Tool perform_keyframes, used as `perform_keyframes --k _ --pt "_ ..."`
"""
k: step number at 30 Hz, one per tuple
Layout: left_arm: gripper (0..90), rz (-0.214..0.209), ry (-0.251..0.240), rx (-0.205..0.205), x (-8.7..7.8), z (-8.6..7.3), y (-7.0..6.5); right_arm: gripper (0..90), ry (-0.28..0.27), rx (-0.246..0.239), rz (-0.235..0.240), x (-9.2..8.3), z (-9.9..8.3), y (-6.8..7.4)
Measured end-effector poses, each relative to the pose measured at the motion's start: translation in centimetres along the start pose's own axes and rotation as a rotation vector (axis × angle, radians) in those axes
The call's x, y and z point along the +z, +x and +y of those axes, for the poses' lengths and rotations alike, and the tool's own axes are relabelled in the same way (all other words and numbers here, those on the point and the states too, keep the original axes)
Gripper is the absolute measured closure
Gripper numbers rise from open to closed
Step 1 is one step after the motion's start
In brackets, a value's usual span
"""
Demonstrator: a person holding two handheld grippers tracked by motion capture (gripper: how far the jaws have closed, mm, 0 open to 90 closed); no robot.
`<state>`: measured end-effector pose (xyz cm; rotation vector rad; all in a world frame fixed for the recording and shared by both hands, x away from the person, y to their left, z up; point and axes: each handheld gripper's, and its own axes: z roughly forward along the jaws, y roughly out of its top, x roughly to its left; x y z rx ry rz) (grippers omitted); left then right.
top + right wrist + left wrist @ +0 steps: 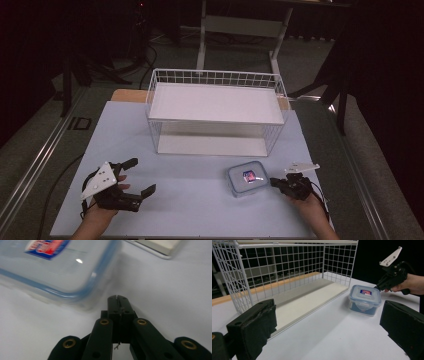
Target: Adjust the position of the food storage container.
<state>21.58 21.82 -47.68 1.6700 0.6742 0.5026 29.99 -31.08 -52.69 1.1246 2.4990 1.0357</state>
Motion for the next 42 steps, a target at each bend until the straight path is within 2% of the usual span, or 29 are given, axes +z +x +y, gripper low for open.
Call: perform_keyframes --k 2,3,6,8,12,14,15,16,17,20,26,28,31,33,42 --pt "1.6 0.000 0.001 0.001 0.0 0.0 0.0 90.0 0.005 -0.020 0.013 0.2 0.2 0.6" --pt "1.6 -0.002 0.000 -0.001 0.0 0.0 0.0 90.0 0.013 -0.032 0.001 0.2 0.3 0.8" --pt "1.6 0.000 -0.001 -0.003 0.0 0.0 0.0 90.0 0.008 -0.013 0.032 0.4 0.5 1.1" --pt "1.6 0.002 0.000 0.000 0.0 0.0 0.0 90.0 0.008 -0.013 0.037 0.5 0.5 1.2" --pt "1.6 0.000 0.002 0.003 0.0 0.0 -0.1 90.0 0.028 -0.064 0.057 1.2 1.4 2.5" --pt "1.6 0.000 0.004 0.001 0.1 0.0 -0.1 90.0 0.032 -0.066 0.080 1.7 1.7 2.9" --pt "1.6 -0.002 0.004 0.000 0.1 0.0 -0.1 90.0 0.040 -0.065 0.116 2.2 2.0 3.5" --pt "1.6 -0.001 0.005 0.001 0.1 0.0 -0.1 90.0 0.040 -0.065 0.116 2.2 2.0 3.5" --pt "1.6 0.000 0.005 0.001 0.1 0.0 -0.1 90.0 0.040 -0.070 0.137 2.4 2.1 3.7" --pt "1.6 -0.002 0.004 0.000 0.1 -0.1 -0.2 89.9 0.055 -0.121 0.122 2.8 2.4 4.6" --pt "1.6 -0.006 0.007 0.004 0.1 -0.1 -0.2 90.0 0.039 -0.095 0.064 2.2 2.5 3.7" --pt "1.6 -0.008 0.009 0.005 0.1 -0.1 -0.2 90.0 0.027 -0.084 0.061 2.2 2.7 3.5" --pt "1.6 -0.009 0.009 0.005 0.2 -0.1 -0.3 90.0 0.021 -0.070 0.081 2.7 3.2 3.7" --pt "1.6 -0.010 0.013 0.007 0.2 -0.1 -0.3 90.0 0.034 -0.081 0.073 3.2 3.5 4.1" --pt "1.6 -0.019 0.020 0.001 0.3 -0.2 -0.3 90.0 0.038 -0.092 0.112 4.5 4.8 5.6"
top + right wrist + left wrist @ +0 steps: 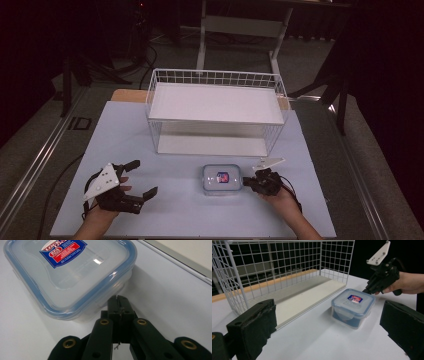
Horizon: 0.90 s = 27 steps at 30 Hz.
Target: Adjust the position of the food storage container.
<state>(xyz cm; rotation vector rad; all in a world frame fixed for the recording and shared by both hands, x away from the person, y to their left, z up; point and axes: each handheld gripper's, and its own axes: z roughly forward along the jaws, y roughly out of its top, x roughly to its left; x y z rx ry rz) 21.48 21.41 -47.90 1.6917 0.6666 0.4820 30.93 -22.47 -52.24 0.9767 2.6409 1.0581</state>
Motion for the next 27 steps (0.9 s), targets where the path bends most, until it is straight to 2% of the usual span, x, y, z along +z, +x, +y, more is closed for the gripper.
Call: perform_keyframes --k 8,17,22,27 --pt "1.6 -0.007 0.007 -0.002 0.1 -0.1 0.0 90.0 0.009 -0.044 0.042 1.4 1.4 1.6" --pt "1.6 -0.017 0.020 -0.001 0.3 -0.2 -0.1 90.0 0.008 -0.071 0.066 3.4 3.1 2.7" --pt "1.6 -0.021 0.021 -0.002 0.3 -0.2 -0.1 89.9 0.004 -0.083 0.062 3.6 3.3 2.8" --pt "1.6 -0.021 0.019 -0.010 0.2 -0.2 -0.1 86.8 0.003 -0.111 0.021 2.7 3.1 3.0"
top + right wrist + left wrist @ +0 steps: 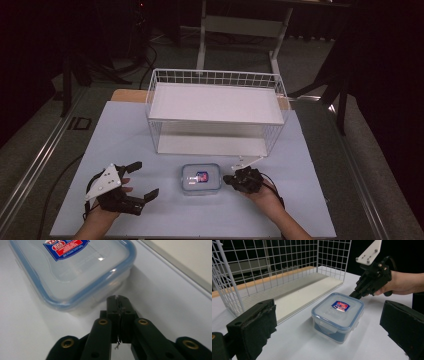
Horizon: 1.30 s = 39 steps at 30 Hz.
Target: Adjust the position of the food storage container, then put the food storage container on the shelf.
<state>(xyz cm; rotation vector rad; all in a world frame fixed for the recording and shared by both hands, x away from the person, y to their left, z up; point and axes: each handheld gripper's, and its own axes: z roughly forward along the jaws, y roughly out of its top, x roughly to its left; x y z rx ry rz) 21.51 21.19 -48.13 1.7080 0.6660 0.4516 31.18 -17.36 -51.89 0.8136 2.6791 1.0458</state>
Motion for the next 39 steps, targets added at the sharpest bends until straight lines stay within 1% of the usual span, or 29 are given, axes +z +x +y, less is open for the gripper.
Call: perform_keyframes --k 1,2,3,5,8,10,12,14,15,16,17,18,20,22,23,24,25,27,28,29,30,31,32,33,35,36,37,38,39 --pt "1.6 -0.002 0.002 -0.001 0.0 0.0 0.0 86.4 -0.005 0.006 -0.010 -0.3 -0.1 0.0" --pt "1.6 -0.005 0.004 -0.004 0.1 0.0 0.0 83.1 -0.016 0.027 -0.022 -1.0 -0.2 0.0" --pt "1.6 -0.005 0.007 -0.007 0.1 0.0 0.0 83.1 -0.016 0.027 -0.022 -1.0 -0.2 0.0" --pt "1.6 -0.005 0.019 -0.008 0.3 -0.1 -0.1 76.7 -0.043 0.047 -0.020 -1.9 -0.3 0.1" --pt "1.6 -0.018 0.033 -0.010 0.6 0.0 -0.2 67.5 -0.080 0.026 -0.030 -3.0 -0.2 0.8" --pt "1.6 -0.032 0.037 -0.022 0.8 0.1 -0.3 55.9 -0.119 0.037 -0.018 -3.8 0.0 1.3" --pt "1.6 -0.040 0.060 -0.029 1.1 0.4 -0.6 47.5 -0.159 0.050 -0.004 -4.6 0.2 1.6" --pt "1.6 -0.039 0.072 -0.029 1.4 0.7 -0.9 36.5 -0.203 0.064 0.016 -5.3 0.6 1.8" --pt "1.6 -0.042 0.079 -0.024 1.5 0.9 -1.1 30.5 -0.221 0.068 0.014 -5.7 0.8 1.8" --pt "1.6 -0.044 0.080 -0.017 1.6 1.2 -1.2 22.6 -0.231 0.050 0.023 -6.0 1.0 1.9" --pt "1.6 -0.042 0.091 -0.012 1.7 1.4 -1.4 19.5 -0.234 0.031 0.017 -6.3 1.2 2.0" --pt "1.6 -0.054 0.098 -0.017 1.9 1.7 -1.5 19.3 -0.246 0.027 0.005 -6.6 1.5 2.1" --pt "1.5 -0.068 0.110 -0.043 2.1 2.3 -1.7 13.6 -0.266 0.021 0.027 -7.1 1.9 2.1" --pt "1.5 -0.063 0.128 -0.061 2.5 2.8 -1.8 18.8 -0.277 0.023 -0.007 -7.4 2.2 2.2" --pt "1.5 -0.060 0.149 -0.073 2.7 3.1 -1.8 18.0 -0.255 0.031 0.003 -7.5 2.4 2.0" --pt "1.5 -0.051 0.174 -0.086 3.0 3.4 -1.7 18.0 -0.261 0.036 0.002 -7.6 2.6 2.0" --pt "1.5 -0.038 0.202 -0.105 3.2 3.6 -1.5 19.8 -0.283 0.039 -0.020 -7.7 2.7 2.0" --pt "1.6 -0.046 0.219 -0.142 3.7 4.2 -1.2 21.6 -0.297 0.058 -0.031 -7.8 2.9 1.9" --pt "1.6 -0.053 0.227 -0.150 4.0 4.4 -1.1 21.6 -0.324 0.055 -0.043 -7.8 3.0 2.0" --pt "1.6 -0.065 0.237 -0.157 4.3 4.7 -1.1 21.5 -0.334 0.062 -0.049 -7.8 3.1 2.0" --pt "1.6 -0.076 0.246 -0.166 4.6 4.9 -1.0 21.4 -0.303 0.073 -0.054 -7.6 3.2 1.9" --pt "1.6 -0.082 0.249 -0.179 4.9 5.1 -0.9 20.7 -0.300 0.083 -0.055 -7.5 3.4 1.8" --pt "1.6 -0.087 0.251 -0.192 5.2 5.2 -0.8 18.3 -0.315 0.100 -0.034 -7.3 3.4 1.6" --pt "1.6 -0.086 0.262 -0.203 5.5 5.2 -0.7 15.6 -0.312 0.114 -0.032 -7.1 3.5 1.5" --pt "1.6 -0.098 0.275 -0.222 6.2 5.1 -0.5 15.6 -0.277 0.116 -0.055 -6.6 3.8 1.4" --pt "1.6 -0.098 0.290 -0.233 6.5 5.0 -0.4 15.6 -0.275 0.117 -0.057 -6.4 3.8 1.4" --pt "1.6 -0.098 0.290 -0.233 6.5 5.0 -0.4 15.6 -0.275 0.117 -0.057 -6.4 3.8 1.4" --pt "1.6 -0.096 0.306 -0.246 7.1 4.7 -0.3 15.8 -0.270 0.122 -0.048 -6.1 3.9 1.3" --pt "1.6 -0.099 0.318 -0.255 7.4 4.5 -0.2 18.6 -0.260 0.146 -0.043 -5.6 3.9 1.2"
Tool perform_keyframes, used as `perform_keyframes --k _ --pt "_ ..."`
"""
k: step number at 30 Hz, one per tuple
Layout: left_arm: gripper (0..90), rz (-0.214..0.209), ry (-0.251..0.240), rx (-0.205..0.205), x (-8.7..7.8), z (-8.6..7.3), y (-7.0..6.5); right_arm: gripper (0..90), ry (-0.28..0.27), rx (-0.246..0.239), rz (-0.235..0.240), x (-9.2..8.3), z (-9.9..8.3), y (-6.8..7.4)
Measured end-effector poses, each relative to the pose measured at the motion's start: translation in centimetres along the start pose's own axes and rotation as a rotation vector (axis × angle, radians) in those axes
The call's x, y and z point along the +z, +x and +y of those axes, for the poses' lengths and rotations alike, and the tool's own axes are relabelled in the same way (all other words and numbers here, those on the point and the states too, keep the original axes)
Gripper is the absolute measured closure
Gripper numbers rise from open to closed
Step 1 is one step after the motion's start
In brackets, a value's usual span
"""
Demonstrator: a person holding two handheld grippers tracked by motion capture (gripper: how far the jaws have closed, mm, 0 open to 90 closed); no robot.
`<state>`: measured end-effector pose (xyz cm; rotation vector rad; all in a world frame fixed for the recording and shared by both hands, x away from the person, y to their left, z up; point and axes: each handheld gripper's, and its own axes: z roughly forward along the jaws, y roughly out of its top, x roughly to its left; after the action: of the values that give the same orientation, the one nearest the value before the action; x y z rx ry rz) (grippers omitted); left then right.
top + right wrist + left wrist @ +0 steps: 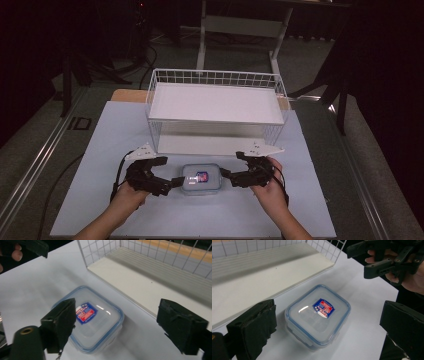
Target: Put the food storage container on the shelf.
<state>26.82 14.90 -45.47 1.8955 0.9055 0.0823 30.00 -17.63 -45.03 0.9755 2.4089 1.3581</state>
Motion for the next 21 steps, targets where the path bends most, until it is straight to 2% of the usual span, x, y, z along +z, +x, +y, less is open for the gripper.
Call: perform_keyframes --k 2,5,7,10,13,14,15,18,21 --pt "1.6 -0.006 0.009 -0.020 0.5 0.0 0.4 18.7 0.024 0.038 0.040 0.5 -0.1 -0.2" --pt "1.6 0.001 0.029 -0.035 1.4 -0.1 0.9 18.5 0.051 0.104 0.068 1.2 -0.5 -0.8" --pt "1.6 0.001 0.051 -0.040 2.1 -0.1 1.0 14.2 0.068 0.158 0.073 1.6 -0.8 -1.3" --pt "1.6 -0.007 0.078 -0.076 3.1 -0.4 1.4 12.2 0.090 0.230 0.101 2.2 -1.3 -1.7" --pt "1.6 -0.015 0.110 -0.130 4.1 -0.8 1.9 11.3 0.126 0.272 0.099 2.8 -1.7 -1.9" --pt "1.7 -0.015 0.110 -0.130 4.1 -0.8 1.9 11.3 0.126 0.272 0.099 2.8 -1.7 -1.9" --pt "1.7 -0.006 0.139 -0.194 4.8 -1.4 2.4 11.3 0.147 0.424 0.163 3.4 -2.4 -2.5" --pt "1.7 -0.024 0.161 -0.284 5.5 -2.1 3.1 11.3 0.181 0.441 0.150 4.0 -2.9 -2.7" --pt "1.7 -0.037 0.178 -0.343 5.9 -2.7 3.4 11.6 0.197 0.510 0.186 4.5 -3.6 -2.9"
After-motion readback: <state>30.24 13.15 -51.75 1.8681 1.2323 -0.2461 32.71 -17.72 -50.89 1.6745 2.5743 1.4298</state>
